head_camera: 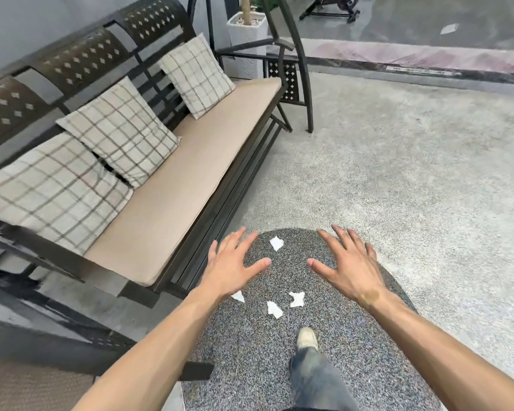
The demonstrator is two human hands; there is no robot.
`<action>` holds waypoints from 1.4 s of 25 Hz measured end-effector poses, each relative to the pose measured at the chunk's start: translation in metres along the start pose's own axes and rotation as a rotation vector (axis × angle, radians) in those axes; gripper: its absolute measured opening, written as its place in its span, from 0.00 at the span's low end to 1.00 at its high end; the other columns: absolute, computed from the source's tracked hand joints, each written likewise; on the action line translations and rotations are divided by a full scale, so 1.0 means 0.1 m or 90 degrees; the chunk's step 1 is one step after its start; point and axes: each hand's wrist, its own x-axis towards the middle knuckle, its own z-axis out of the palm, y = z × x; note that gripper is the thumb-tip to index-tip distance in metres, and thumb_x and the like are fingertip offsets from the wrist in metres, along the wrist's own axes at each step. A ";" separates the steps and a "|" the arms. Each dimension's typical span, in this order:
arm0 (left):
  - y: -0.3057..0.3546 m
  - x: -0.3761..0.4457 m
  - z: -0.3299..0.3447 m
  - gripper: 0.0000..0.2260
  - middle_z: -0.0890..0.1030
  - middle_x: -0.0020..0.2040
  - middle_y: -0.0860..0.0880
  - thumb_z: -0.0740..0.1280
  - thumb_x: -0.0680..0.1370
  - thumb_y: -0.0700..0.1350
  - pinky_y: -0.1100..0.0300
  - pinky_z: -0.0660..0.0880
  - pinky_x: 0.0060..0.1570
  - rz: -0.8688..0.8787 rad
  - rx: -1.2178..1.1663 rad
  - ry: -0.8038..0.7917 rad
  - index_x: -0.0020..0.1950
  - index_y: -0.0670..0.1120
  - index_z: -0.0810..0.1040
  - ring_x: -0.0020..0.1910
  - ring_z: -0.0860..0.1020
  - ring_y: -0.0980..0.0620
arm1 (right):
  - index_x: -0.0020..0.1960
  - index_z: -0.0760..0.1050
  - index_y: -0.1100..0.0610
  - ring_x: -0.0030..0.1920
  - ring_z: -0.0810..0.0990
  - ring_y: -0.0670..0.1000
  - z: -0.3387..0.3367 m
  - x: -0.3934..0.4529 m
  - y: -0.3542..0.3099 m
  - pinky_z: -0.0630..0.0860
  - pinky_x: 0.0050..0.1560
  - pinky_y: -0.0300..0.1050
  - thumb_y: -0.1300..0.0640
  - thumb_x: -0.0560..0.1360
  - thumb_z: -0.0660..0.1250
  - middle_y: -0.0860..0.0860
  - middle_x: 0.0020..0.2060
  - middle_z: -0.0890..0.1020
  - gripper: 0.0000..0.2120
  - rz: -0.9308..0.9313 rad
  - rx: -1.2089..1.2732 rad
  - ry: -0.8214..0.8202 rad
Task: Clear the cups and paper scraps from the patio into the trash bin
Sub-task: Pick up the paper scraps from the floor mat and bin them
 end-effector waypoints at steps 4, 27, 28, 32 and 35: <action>0.16 0.52 0.06 0.36 0.49 0.79 0.54 0.50 0.71 0.75 0.40 0.40 0.74 -0.029 -0.005 -0.017 0.76 0.64 0.49 0.77 0.49 0.52 | 0.74 0.46 0.38 0.76 0.47 0.54 0.04 0.58 0.24 0.49 0.71 0.69 0.23 0.69 0.46 0.49 0.77 0.49 0.39 -0.028 0.002 -0.041; -3.60 2.69 5.88 0.31 0.60 0.74 0.42 0.65 0.76 0.61 0.40 0.72 0.62 -0.229 0.062 -0.179 0.76 0.58 0.56 0.66 0.71 0.41 | 0.73 0.56 0.44 0.61 0.73 0.54 6.43 2.39 2.17 0.79 0.53 0.56 0.38 0.74 0.62 0.52 0.68 0.67 0.32 -0.066 -0.091 -0.264; -3.79 2.70 6.09 0.32 0.59 0.74 0.41 0.66 0.75 0.61 0.43 0.74 0.60 -0.244 0.064 -0.193 0.76 0.60 0.54 0.66 0.71 0.39 | 0.74 0.55 0.45 0.63 0.72 0.55 6.67 2.42 2.27 0.78 0.53 0.57 0.39 0.74 0.63 0.53 0.70 0.65 0.32 -0.072 -0.101 -0.286; -4.21 2.72 6.70 0.33 0.64 0.65 0.43 0.66 0.74 0.63 0.53 0.76 0.43 -0.258 0.129 -0.185 0.75 0.60 0.56 0.57 0.73 0.44 | 0.73 0.55 0.42 0.63 0.71 0.57 7.31 2.53 2.48 0.78 0.54 0.59 0.40 0.73 0.65 0.54 0.71 0.63 0.32 -0.077 -0.157 -0.327; -4.29 2.73 6.88 0.26 0.65 0.62 0.44 0.67 0.75 0.59 0.52 0.78 0.44 -0.231 0.111 -0.118 0.70 0.56 0.63 0.55 0.72 0.46 | 0.72 0.60 0.42 0.60 0.71 0.55 7.46 2.54 2.52 0.78 0.53 0.57 0.41 0.72 0.67 0.53 0.68 0.66 0.32 -0.086 -0.133 -0.289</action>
